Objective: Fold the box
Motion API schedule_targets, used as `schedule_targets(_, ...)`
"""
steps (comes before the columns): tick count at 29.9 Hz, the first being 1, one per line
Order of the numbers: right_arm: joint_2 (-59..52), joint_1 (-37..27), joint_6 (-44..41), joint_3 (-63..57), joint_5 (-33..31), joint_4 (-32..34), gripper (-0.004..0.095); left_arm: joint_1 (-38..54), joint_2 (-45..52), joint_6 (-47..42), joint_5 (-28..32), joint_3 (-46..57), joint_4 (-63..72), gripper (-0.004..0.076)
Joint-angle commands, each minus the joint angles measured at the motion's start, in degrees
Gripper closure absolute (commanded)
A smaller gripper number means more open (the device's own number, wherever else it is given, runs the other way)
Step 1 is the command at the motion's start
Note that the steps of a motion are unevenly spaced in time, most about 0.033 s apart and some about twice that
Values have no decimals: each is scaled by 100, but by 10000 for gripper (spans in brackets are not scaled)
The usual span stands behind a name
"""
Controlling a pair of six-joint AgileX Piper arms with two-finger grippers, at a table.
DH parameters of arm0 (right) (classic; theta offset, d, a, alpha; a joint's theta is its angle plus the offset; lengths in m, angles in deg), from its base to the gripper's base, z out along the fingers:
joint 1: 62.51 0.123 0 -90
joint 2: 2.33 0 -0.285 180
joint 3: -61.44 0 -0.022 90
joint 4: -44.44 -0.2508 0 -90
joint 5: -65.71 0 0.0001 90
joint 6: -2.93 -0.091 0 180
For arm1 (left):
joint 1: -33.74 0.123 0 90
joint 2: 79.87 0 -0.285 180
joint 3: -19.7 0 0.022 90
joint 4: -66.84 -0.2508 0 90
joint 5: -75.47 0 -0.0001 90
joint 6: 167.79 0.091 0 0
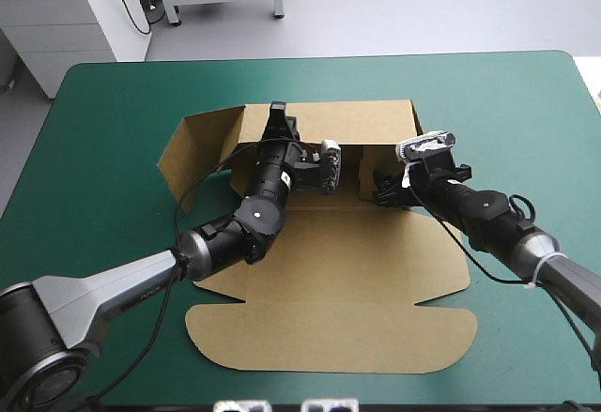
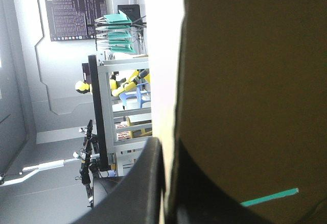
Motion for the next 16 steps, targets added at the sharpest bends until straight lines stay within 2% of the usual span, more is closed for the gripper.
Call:
schedule_targets(1, -211, 58, -10, 149, 404, -157, 112, -20, 259, -65, -169, -197, -265, 732)
schedule_targets(5, -211, 78, -35, 149, 553, -335, 119, -20, 259, -65, -169, -197, -265, 732)
schedule_targets(7, -211, 78, -93, 149, 503, -346, 167, -20, 259, -65, -169, -197, -265, 732)
schedule_targets(10, -211, 78, -194, 149, 288, -441, 387, -20, 259, -65, -169, -197, -265, 732)
schedule_targets(14, -211, 78, -194, 149, 190, -441, 924, -20, 259, -65, -169, -197, -265, 732)
schedule_targets(16, -211, 78, -194, 149, 190, -441, 913, -20, 259, -65, -169, -197, -265, 732)
